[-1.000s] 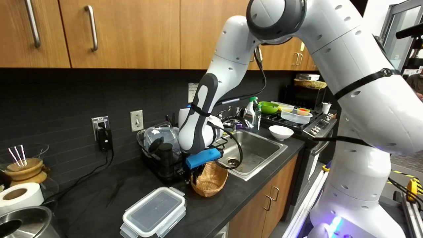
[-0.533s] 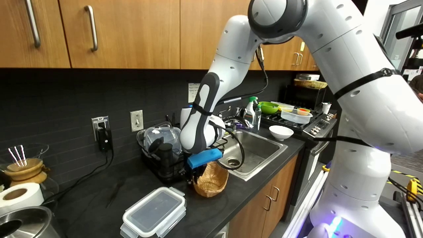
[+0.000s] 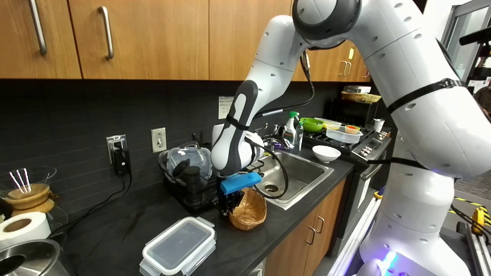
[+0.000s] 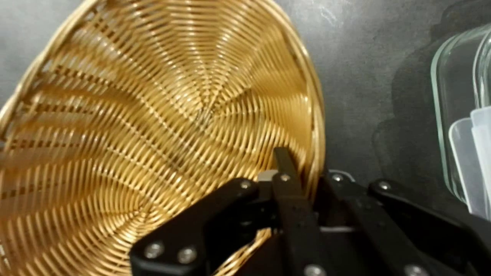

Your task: Put the bowl on the lunch box

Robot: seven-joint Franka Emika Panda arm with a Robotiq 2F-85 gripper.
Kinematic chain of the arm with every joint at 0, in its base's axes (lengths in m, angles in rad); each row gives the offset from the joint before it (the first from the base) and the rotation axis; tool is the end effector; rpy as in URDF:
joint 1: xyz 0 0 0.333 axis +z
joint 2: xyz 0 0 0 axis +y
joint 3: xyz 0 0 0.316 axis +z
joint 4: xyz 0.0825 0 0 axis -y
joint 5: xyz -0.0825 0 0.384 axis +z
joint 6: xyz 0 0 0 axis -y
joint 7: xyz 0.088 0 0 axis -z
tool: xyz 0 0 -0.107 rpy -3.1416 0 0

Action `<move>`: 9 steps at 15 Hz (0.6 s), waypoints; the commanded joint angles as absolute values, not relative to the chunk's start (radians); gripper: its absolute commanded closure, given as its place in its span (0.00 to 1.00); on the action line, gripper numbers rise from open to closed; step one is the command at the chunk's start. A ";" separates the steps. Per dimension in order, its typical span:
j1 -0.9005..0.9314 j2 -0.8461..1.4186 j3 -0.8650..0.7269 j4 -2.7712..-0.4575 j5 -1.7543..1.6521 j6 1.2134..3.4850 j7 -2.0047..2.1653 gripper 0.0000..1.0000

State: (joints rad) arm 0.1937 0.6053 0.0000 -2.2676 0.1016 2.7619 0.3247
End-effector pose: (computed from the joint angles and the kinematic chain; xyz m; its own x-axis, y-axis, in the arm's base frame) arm 0.4959 0.0929 0.0814 0.9677 -0.2246 -0.1148 -0.2249 -0.9743 0.0102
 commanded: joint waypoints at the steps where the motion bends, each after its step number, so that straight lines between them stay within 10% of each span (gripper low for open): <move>1: 0.190 0.578 0.010 -2.299 0.115 2.742 0.325 0.98; 9: 0.241 0.525 -0.023 -2.377 0.095 2.760 0.390 0.98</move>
